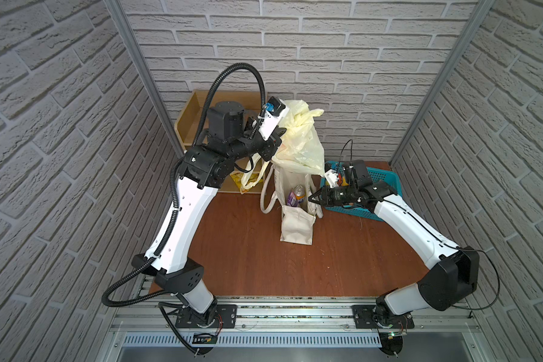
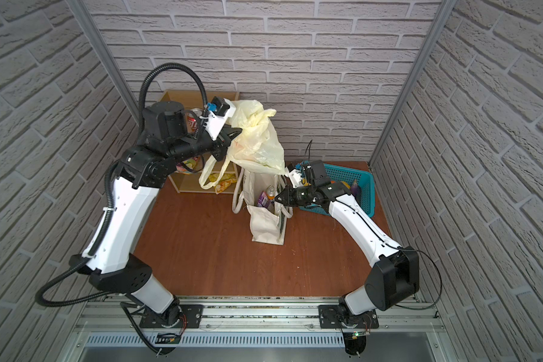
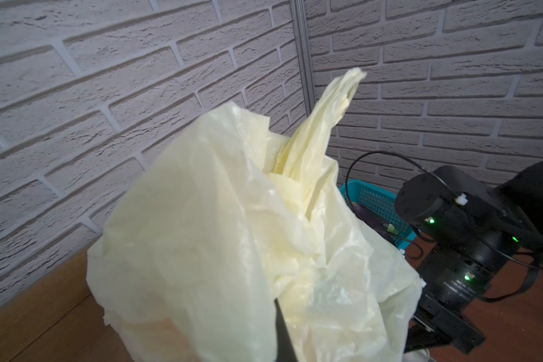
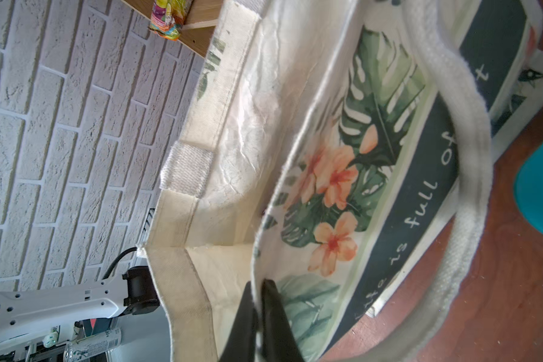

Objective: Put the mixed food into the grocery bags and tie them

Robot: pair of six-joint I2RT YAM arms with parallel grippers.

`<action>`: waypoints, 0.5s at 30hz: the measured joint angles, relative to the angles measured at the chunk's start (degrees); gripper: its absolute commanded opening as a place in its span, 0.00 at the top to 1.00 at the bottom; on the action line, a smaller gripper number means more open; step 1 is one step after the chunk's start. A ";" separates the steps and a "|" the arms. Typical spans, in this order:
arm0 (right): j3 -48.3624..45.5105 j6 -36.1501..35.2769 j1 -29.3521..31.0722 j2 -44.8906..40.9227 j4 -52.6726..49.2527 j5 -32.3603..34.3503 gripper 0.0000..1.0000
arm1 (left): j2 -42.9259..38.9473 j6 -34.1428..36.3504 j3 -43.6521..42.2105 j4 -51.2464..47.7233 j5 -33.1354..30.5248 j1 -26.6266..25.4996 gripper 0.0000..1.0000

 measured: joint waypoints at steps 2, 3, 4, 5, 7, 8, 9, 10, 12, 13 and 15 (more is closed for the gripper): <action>-1.11 -0.42 -0.24 -0.72 0.31 0.70 0.95 | 0.90 1.51 -0.74 -1.03 0.81 -0.42 1.00; -1.42 -0.55 -0.26 -1.01 0.33 1.07 0.95 | 1.25 2.29 -1.55 -1.55 1.18 -0.61 1.00; -1.64 -0.61 -0.26 -1.27 0.37 1.40 0.95 | 1.57 2.95 -2.16 -2.14 1.44 -0.74 1.00; -1.84 -0.72 -0.26 -1.55 0.37 1.79 0.95 | 1.99 3.67 -2.84 -2.75 1.79 -0.85 1.00; -2.12 -0.81 -0.26 -2.14 0.37 2.71 0.95 | 3.19 5.18 -3.61 -4.15 2.62 -1.01 1.00; -2.36 -0.83 -0.26 -2.51 0.39 3.32 0.95 | 3.91 5.90 -3.85 -4.85 2.99 -1.18 1.00; -2.86 -0.76 -0.26 -3.02 0.61 3.96 0.95 | 4.68 6.60 -4.07 -5.51 3.34 -1.25 1.00; -3.37 -0.66 -0.26 -3.54 0.74 4.61 0.95 | 5.46 7.17 -4.15 -6.08 3.54 -1.33 1.00; -4.72 -0.20 -0.28 -4.87 1.29 6.21 0.95 | 7.28 8.31 -4.15 -7.32 3.72 -1.90 1.00; -5.60 0.24 -0.28 -5.70 1.75 7.13 0.95 | 8.33 8.83 -4.13 -8.09 3.67 -2.05 1.00; -7.63 1.42 -0.33 -7.48 2.93 9.01 0.95 | 10.97 10.23 -3.43 -10.29 3.21 -2.73 1.00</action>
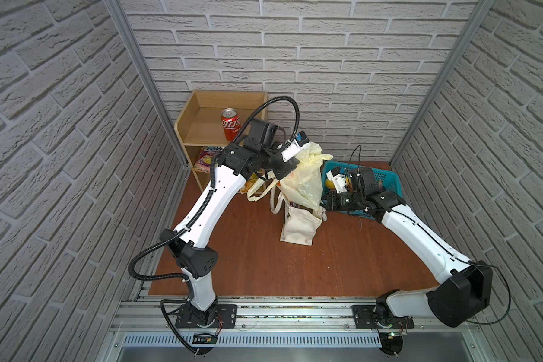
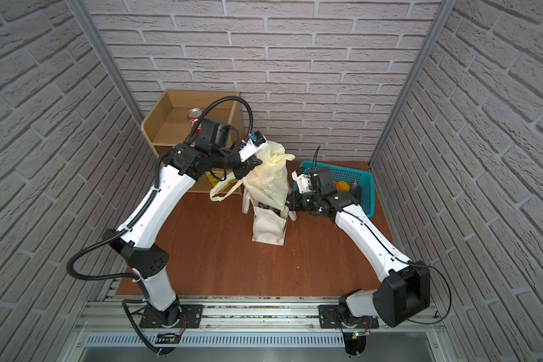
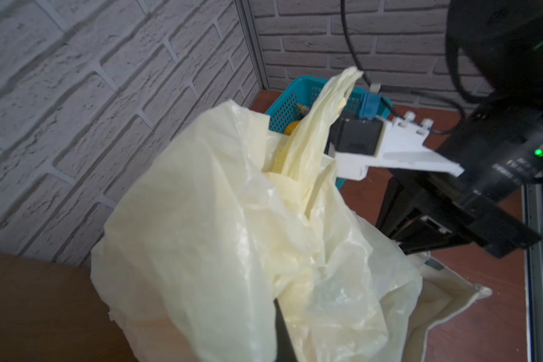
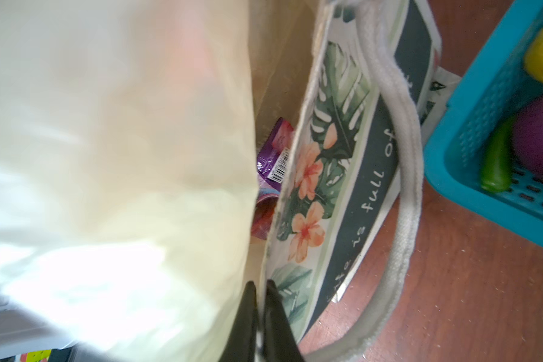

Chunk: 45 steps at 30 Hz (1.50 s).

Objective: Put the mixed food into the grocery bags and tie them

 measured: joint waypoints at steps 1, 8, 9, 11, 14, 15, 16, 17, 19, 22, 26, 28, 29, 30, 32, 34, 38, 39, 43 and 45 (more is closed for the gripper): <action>-0.81 0.61 0.00 -0.66 0.50 0.68 0.95 | 1.40 0.55 0.46 -0.83 -0.35 -0.44 1.00; -3.96 3.17 -0.07 -2.95 3.41 2.69 0.95 | 9.55 2.38 0.72 -4.09 -4.24 -4.57 1.00; -4.02 3.32 -0.07 -3.10 3.58 2.80 0.95 | 10.86 2.47 1.22 -4.74 -5.05 -5.20 1.00; -4.42 3.69 -0.07 -3.54 3.89 3.15 0.95 | 12.98 2.47 2.01 -5.55 -6.49 -6.03 1.00; -5.07 3.98 -0.07 -4.20 4.11 3.63 0.95 | 16.26 2.25 4.00 -7.19 -8.63 -6.80 1.00; -5.33 4.13 -0.07 -4.42 4.42 3.69 0.95 | 17.31 1.99 4.79 -7.85 -9.05 -6.97 1.00; -5.53 4.17 -0.07 -4.59 4.50 3.72 0.95 | 18.25 1.75 5.51 -8.44 -9.31 -7.08 1.00; -5.64 4.26 -0.09 -4.68 4.52 3.72 0.95 | 19.23 1.40 6.27 -9.09 -9.46 -7.13 1.00; -5.73 4.42 -0.07 -4.76 4.83 3.69 0.95 | 21.16 0.74 7.72 -10.51 -9.49 -7.10 1.00; -5.86 4.83 -0.07 -4.87 5.40 3.61 0.95 | 24.37 -0.52 9.68 -12.61 -9.33 -7.10 1.00; -6.62 5.60 -0.11 -4.94 6.14 3.91 0.95 | 28.46 -2.16 11.37 -15.10 -8.35 -7.10 1.00; -6.71 5.88 -0.11 -4.94 6.19 4.26 0.95 | 30.14 -2.84 11.87 -16.44 -7.87 -7.08 0.91; -6.78 5.97 -0.13 -4.94 6.19 4.39 0.95 | 30.84 -3.34 12.17 -17.00 -7.48 -6.97 0.76; -6.80 6.08 -0.15 -4.94 6.21 4.55 0.95 | 31.43 -3.72 12.72 -17.62 -7.19 -6.88 0.57; -6.80 6.14 -0.15 -4.94 6.32 4.68 0.95 | 32.17 -5.01 14.25 -18.80 -6.47 -6.75 0.28; -6.82 6.21 -0.15 -5.07 6.47 4.59 0.95 | 32.26 -6.45 15.96 -19.23 -6.19 -6.38 0.02; -7.37 6.29 -0.09 -5.90 6.75 4.50 0.95 | 30.49 -10.38 17.42 -18.10 -4.17 -5.25 0.02; -7.45 6.29 -0.04 -6.01 6.75 4.42 0.95 | 29.73 -11.34 17.40 -17.53 -3.21 -4.87 0.02; -7.50 6.29 0.07 -6.10 6.82 4.28 0.95 | 24.41 -15.50 15.96 -13.16 1.38 -3.52 0.02; -7.50 6.29 0.07 -6.10 6.82 4.24 0.95 | 20.57 -17.62 14.14 -10.40 3.72 -2.82 0.02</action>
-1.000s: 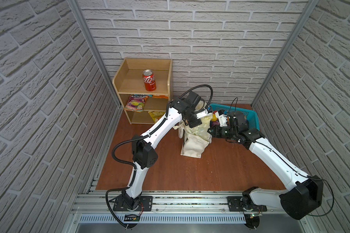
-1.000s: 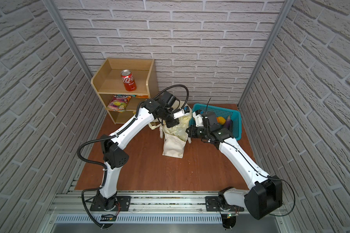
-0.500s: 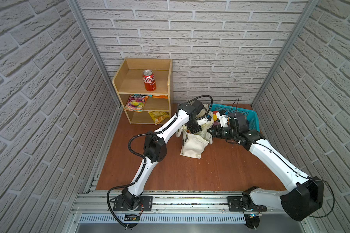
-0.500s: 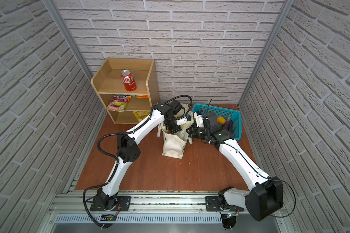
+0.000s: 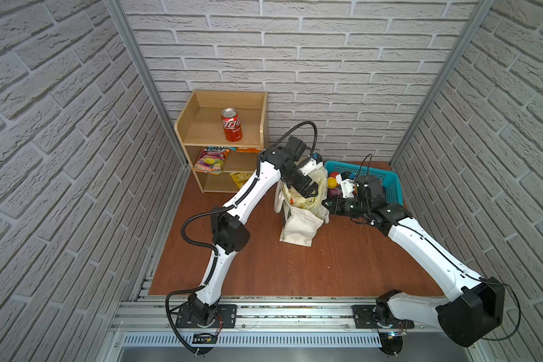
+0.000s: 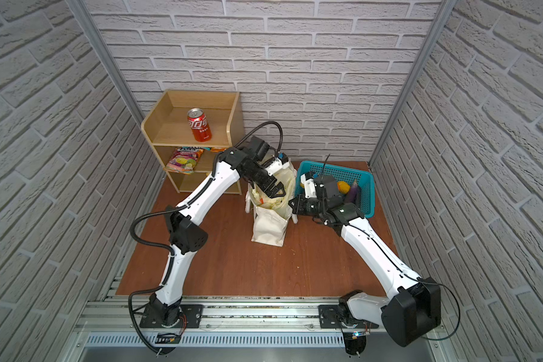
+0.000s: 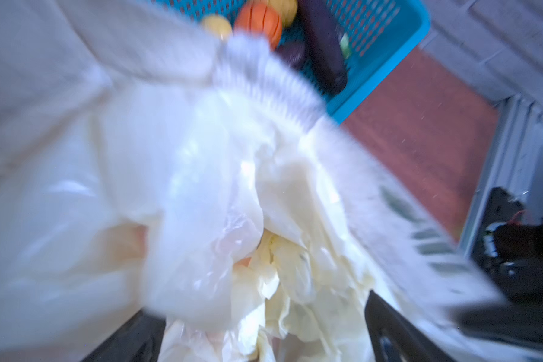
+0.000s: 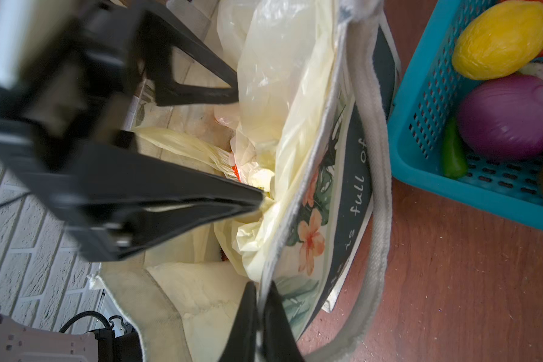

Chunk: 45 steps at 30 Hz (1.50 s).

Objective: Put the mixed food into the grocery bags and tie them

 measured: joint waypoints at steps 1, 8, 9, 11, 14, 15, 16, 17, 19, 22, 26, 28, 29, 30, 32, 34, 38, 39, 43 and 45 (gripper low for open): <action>0.00 0.00 0.00 0.00 0.00 -0.07 0.95 | -2.19 -1.07 -1.01 1.55 1.20 0.28 0.02; 0.07 -0.22 0.00 0.00 -0.50 -0.50 0.60 | -14.03 -5.60 -11.28 11.19 4.74 0.55 0.02; 0.24 -0.42 0.00 0.00 -0.87 -0.70 0.48 | -15.65 -6.16 -13.94 12.96 4.50 0.55 0.02; 1.03 -0.85 0.07 0.00 -2.01 -1.11 0.19 | -19.76 -7.23 -20.70 16.52 3.23 0.46 0.02; 3.96 -1.97 0.11 -0.24 -4.90 -1.25 0.02 | -26.97 -8.72 -31.36 22.60 -0.37 0.46 0.02; 4.96 -2.29 0.11 -0.50 -5.62 -1.20 0.01 | -29.31 -9.14 -34.29 24.22 -1.70 0.46 0.02; 6.27 -2.64 0.11 -1.11 -6.60 -0.81 0.01 | -32.44 -9.57 -37.90 26.51 -3.52 0.46 0.02; 7.32 -2.91 0.11 -2.05 -7.34 -0.22 0.00 | -35.52 -9.90 -41.13 28.65 -5.35 0.46 0.02; 8.70 -3.65 0.09 -4.90 -8.24 1.92 0.00 | -41.81 -10.25 -47.43 33.38 -9.35 0.46 0.02; 10.54 -5.22 -0.74 -10.10 -10.12 5.64 0.00 | -52.19 -10.84 -57.31 40.50 -16.52 0.68 0.02; 11.96 -7.32 -4.07 -15.06 -11.32 10.62 0.00 | -64.02 -13.00 -69.64 48.15 -25.11 3.41 0.02; 11.08 -8.31 -6.32 -16.50 -11.39 13.38 0.00 | -68.65 -14.12 -75.56 50.90 -28.92 5.84 0.02; 9.99 -8.76 -7.39 -17.18 -11.28 15.15 0.00 | -70.88 -14.75 -78.73 52.17 -31.06 7.04 0.02; 8.85 -9.18 -8.15 -17.70 -11.15 16.76 0.00 | -72.63 -15.10 -81.48 53.13 -32.83 8.07 0.02; 4.79 -10.12 -10.05 -18.73 -10.38 21.94 0.00 | -76.04 -15.56 -87.21 54.62 -36.30 10.45 0.02; -0.42 -10.97 -11.58 -19.58 -7.85 27.17 0.00 | -78.38 -15.76 -91.95 55.98 -38.73 13.00 0.02; -12.94 -14.47 -14.56 -19.87 1.40 37.38 0.00 | -81.02 -16.96 -102.07 60.02 -42.38 20.37 0.02; -15.43 -15.17 -15.06 -19.47 3.43 39.04 0.00 | -81.29 -17.14 -104.41 61.11 -42.99 21.92 0.02; -23.54 -16.63 -16.48 -15.96 13.31 43.01 0.00 | -80.72 -17.64 -113.35 66.53 -44.65 26.86 0.02; -27.04 -17.14 -16.55 -13.79 19.37 43.56 0.00 | -78.79 -17.35 -116.19 69.61 -45.55 28.02 0.02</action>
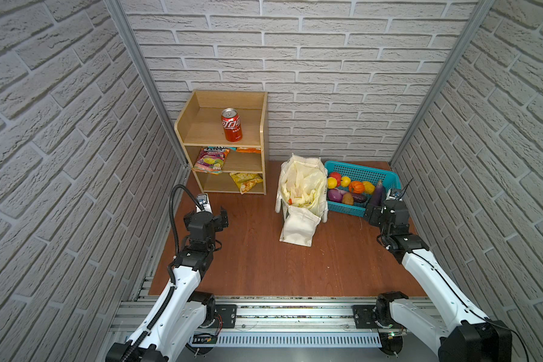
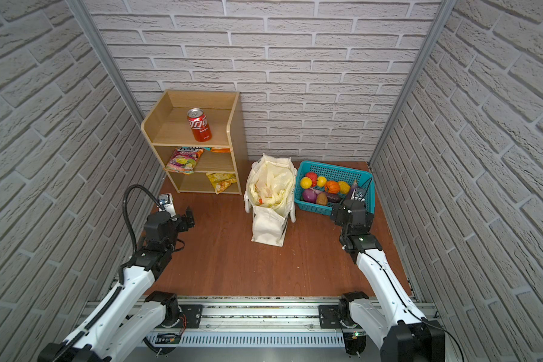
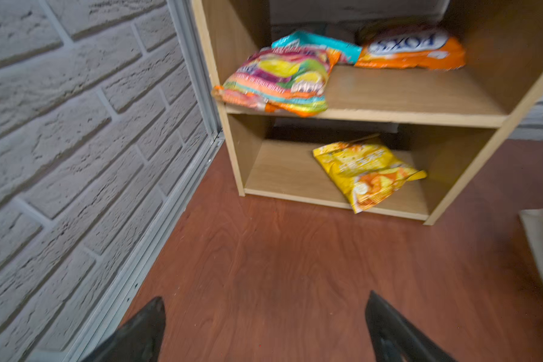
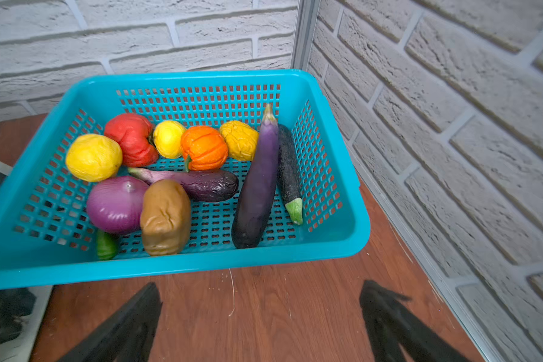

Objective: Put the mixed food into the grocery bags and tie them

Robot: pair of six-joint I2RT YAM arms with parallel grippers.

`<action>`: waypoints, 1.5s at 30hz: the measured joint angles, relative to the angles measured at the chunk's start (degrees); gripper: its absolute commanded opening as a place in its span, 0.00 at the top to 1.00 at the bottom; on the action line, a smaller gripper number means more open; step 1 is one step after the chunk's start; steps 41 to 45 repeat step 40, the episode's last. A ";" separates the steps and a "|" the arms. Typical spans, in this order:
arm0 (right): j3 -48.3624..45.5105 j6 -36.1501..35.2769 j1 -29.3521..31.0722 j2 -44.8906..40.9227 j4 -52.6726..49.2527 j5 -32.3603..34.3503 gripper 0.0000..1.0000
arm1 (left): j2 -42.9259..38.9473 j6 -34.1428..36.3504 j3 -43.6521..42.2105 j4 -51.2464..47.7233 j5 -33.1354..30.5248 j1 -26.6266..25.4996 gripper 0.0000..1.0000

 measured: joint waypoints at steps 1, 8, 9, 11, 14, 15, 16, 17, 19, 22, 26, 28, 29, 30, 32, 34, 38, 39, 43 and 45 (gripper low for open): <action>-1.62 -0.07 0.02 1.62 3.02 0.02 0.00 | 1.66 0.33 -0.85 1.38 -0.50 0.35 0.02; -9.16 -2.14 0.02 12.41 21.14 -2.43 0.00 | 15.39 3.37 -5.66 17.97 -1.62 2.19 0.02; -9.99 -2.67 0.02 13.64 23.69 -3.02 0.00 | 17.79 3.74 -6.16 20.44 -1.29 2.84 0.02; -11.32 -3.87 0.02 16.17 28.15 -4.33 0.00 | 23.69 4.72 -7.08 26.38 -0.09 4.20 0.02; -12.55 -5.57 0.02 20.57 35.85 -7.19 0.00 | 30.60 6.43 -7.41 32.68 2.19 5.60 0.02; -12.94 -6.16 0.02 21.97 38.34 -8.22 0.00 | 31.85 6.88 -7.41 33.94 3.08 6.01 0.02; -13.35 -6.82 0.00 23.56 40.74 -9.57 0.00 | 33.24 7.39 -7.39 35.82 4.44 6.62 0.02; -13.68 -7.74 0.00 24.94 42.47 -11.61 0.00 | 34.71 7.52 -7.37 37.97 5.75 7.45 0.02; -14.45 -9.14 0.02 26.82 45.46 -14.53 0.00 | 38.07 7.50 -7.30 42.36 7.96 9.14 0.02; -15.32 -10.36 0.02 28.09 48.96 -17.20 0.00 | 42.27 7.48 -6.97 45.31 10.62 10.43 0.02; -15.32 -11.06 0.02 28.33 51.17 -18.84 0.00 | 42.86 7.02 -4.83 44.94 15.45 12.79 0.02; -15.32 -11.06 0.02 28.20 51.32 -19.04 0.00 | 42.86 6.84 -4.11 45.13 16.61 13.25 0.02; -15.32 -11.04 0.02 28.13 51.30 -19.12 0.00 | 42.86 6.82 -3.98 45.24 17.07 13.38 0.02; -15.32 -11.04 0.02 28.11 51.30 -19.21 0.00 | 42.86 6.82 -3.96 45.24 17.44 13.42 0.02; -15.32 -11.04 0.02 28.11 51.30 -19.32 0.00 | 42.86 6.82 -3.96 45.20 18.05 13.53 0.02; -15.32 -11.06 0.02 28.11 51.25 -19.32 0.00 | 42.86 6.80 -3.96 45.20 18.51 13.53 0.02; -14.67 -11.06 0.02 28.13 50.47 -19.41 0.00 | 42.86 6.56 -3.96 45.20 19.17 13.66 0.02; -14.67 -11.06 0.02 28.13 50.53 -19.50 0.00 | 42.86 6.40 -3.96 45.20 19.26 13.66 0.02; -14.67 -11.06 0.02 28.13 50.53 -19.52 0.00 | 42.86 6.34 -3.96 45.20 19.34 13.66 0.02; -14.67 -11.06 0.02 28.13 50.53 -19.52 0.00 | 42.86 6.34 -3.96 45.20 19.34 13.66 0.02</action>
